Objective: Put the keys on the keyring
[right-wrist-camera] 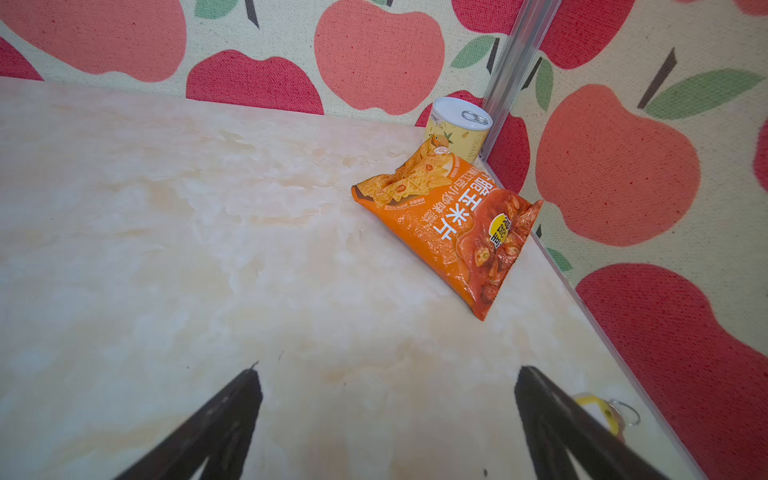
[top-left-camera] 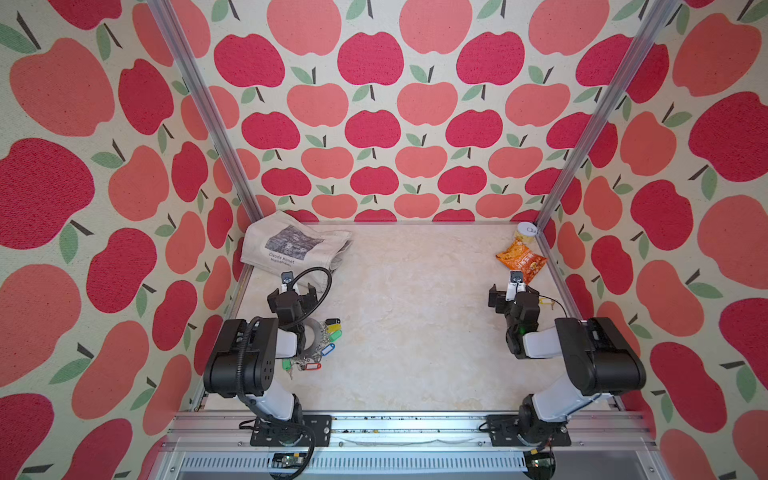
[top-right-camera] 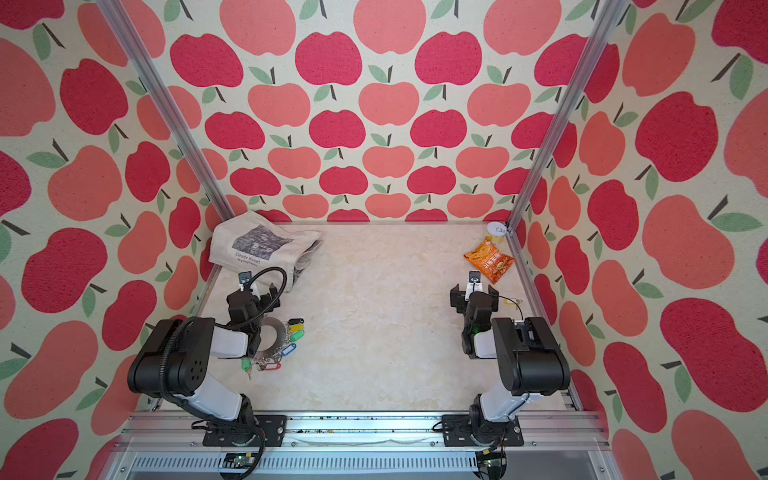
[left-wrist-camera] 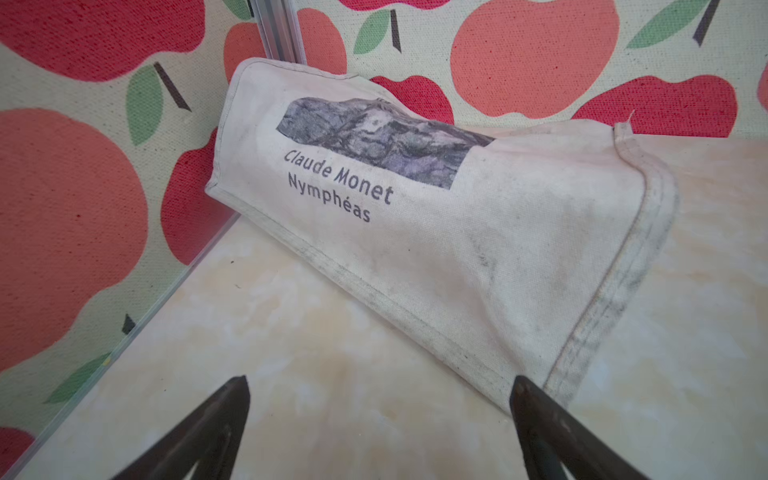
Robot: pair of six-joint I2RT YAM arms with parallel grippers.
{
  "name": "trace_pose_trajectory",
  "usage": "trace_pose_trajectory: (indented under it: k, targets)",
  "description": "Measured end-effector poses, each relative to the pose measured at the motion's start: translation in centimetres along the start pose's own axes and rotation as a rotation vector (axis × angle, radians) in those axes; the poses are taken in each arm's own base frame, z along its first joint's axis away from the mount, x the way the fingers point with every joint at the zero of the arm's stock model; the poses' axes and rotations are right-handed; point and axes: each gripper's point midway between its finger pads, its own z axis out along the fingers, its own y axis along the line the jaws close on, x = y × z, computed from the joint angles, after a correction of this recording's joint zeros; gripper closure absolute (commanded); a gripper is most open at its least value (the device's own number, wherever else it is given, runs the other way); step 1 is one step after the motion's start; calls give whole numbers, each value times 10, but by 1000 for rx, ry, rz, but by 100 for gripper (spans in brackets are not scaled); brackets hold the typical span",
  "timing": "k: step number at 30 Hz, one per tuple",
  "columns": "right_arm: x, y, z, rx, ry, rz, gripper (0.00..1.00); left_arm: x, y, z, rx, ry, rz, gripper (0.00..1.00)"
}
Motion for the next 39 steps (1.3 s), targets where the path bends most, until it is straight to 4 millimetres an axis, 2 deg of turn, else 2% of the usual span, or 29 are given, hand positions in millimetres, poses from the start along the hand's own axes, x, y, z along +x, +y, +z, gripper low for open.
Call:
trace_pose_trajectory:
  k: [34,37,39]
  targets:
    - [1,0,0,-1,10,0,1,0,1,1,4,6,-1,1]
    - [-11,3,-5,0,23,-23,1,-4,0,-5,6,32,10,1]
    - [-36,8,-10,-7,17,-41,1,-28,-5,-15,15,17,17,1]
